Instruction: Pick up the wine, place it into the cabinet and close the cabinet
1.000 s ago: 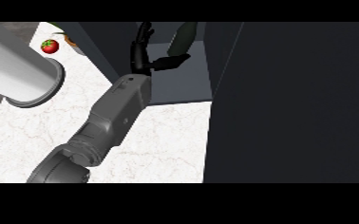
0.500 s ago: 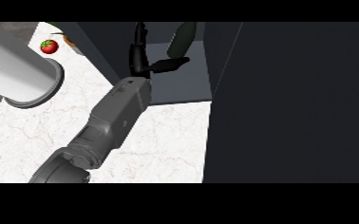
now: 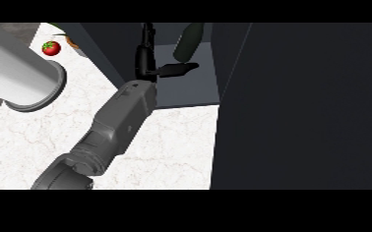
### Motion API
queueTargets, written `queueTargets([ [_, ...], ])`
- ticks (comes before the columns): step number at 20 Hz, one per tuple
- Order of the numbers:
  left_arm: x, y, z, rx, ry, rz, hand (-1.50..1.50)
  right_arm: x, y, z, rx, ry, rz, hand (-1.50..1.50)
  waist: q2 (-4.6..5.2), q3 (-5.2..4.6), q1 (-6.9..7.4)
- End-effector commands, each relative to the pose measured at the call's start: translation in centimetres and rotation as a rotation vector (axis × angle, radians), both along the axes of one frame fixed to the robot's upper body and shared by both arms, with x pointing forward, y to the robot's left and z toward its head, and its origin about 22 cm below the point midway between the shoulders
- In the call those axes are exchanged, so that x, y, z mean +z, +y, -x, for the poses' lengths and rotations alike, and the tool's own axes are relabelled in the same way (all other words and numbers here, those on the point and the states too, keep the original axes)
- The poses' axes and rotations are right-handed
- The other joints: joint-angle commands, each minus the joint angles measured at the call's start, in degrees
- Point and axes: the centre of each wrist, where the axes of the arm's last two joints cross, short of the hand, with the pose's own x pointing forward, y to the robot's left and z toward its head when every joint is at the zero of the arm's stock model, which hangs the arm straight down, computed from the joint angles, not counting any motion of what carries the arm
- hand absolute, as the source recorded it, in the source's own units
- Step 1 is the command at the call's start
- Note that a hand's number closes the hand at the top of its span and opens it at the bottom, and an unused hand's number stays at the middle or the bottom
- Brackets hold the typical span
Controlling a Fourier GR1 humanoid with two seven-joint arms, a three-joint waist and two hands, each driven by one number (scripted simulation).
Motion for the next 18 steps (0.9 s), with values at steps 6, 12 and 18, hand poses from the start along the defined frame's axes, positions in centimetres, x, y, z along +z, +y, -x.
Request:
queueTargets([
  [6,-1.6,0.8,0.8,-0.046,0.017,0.023,-1.50,1.0,0.4,0.8,0.049,-0.021,-0.034,-1.50,-0.27,-0.09,0.97],
  [12,-2.1,1.0,1.1,-0.058,-0.008,0.088,-1.50,0.3,0.2,0.8,0.026,-0.001,-0.028,-1.50,-0.41,-0.09,0.64],
  [18,-1.2,0.6,0.6,-0.086,-0.008,0.140,-1.50,-0.6,-0.1,0.4,0.017,0.000,-0.043,-1.50,-0.88,-0.01,1.31],
])
